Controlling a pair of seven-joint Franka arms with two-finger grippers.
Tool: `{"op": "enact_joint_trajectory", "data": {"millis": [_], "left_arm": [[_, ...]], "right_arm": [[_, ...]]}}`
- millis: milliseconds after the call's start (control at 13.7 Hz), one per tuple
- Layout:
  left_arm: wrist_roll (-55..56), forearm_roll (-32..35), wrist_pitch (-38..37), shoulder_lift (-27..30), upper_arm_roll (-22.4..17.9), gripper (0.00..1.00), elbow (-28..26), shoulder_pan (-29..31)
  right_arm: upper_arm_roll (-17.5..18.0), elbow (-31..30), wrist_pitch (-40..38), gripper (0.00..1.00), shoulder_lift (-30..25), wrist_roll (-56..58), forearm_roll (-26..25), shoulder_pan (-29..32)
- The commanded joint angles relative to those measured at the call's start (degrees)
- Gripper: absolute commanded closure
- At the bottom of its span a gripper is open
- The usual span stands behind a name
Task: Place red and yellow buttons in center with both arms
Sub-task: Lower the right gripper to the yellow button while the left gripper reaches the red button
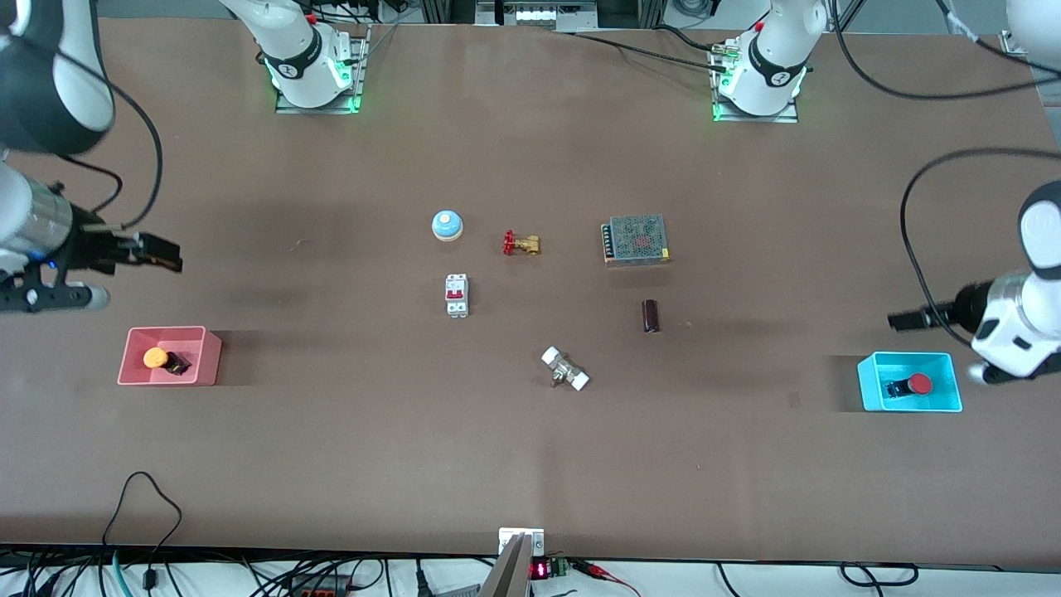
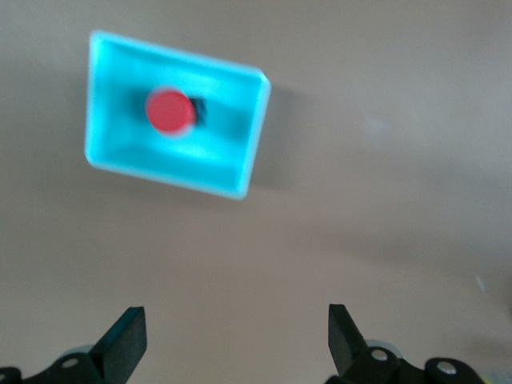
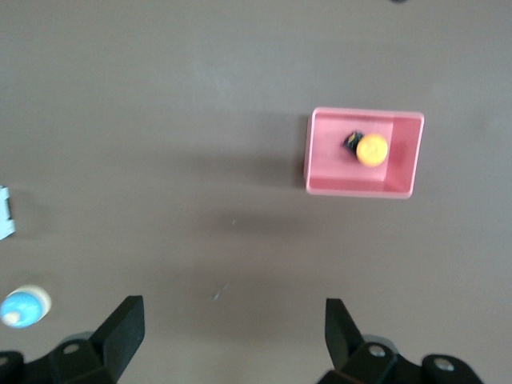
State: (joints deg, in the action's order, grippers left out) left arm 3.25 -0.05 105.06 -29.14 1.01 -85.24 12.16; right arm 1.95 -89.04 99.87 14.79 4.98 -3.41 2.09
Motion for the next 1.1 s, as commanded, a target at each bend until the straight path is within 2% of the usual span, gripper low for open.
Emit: {"op": "enact_joint_trajectory", "data": {"millis": [0,293,512,805,1024], "left_arm": [[-5.0,1.0,7.0,-5.0,0.3,0.0,2.4,2.9],[-11.6,0.1,16.4,-10.1,0.4,0.0,2.4,5.8],[-11.8,1.0,17.5,-10.8,0.7,0.0,2.4,5.2],[-14.7,0.5,19.2,-13.7,0.7,0.0,2.4,4.9],[-14.4,0.1,19.7,-16.5,0.7,0.0,3.7,4.9]], "right_arm": [[-0.1,0.0,5.1,0.0,2.8,5.8,-2.4,2.3],[0.0,-0.4,15.8,0.0,8.9,7.2,-6.6,4.9],[0.0,-2.1,26.2,0.0,13.0,10.3,-6.9,6.4],[0.0,-9.4,41.2,0.0,14.8,11.9,-7.0,9.2],[0.0,-14.2,47.9,0.0,14.7,14.1,-7.0,10.9]]}}
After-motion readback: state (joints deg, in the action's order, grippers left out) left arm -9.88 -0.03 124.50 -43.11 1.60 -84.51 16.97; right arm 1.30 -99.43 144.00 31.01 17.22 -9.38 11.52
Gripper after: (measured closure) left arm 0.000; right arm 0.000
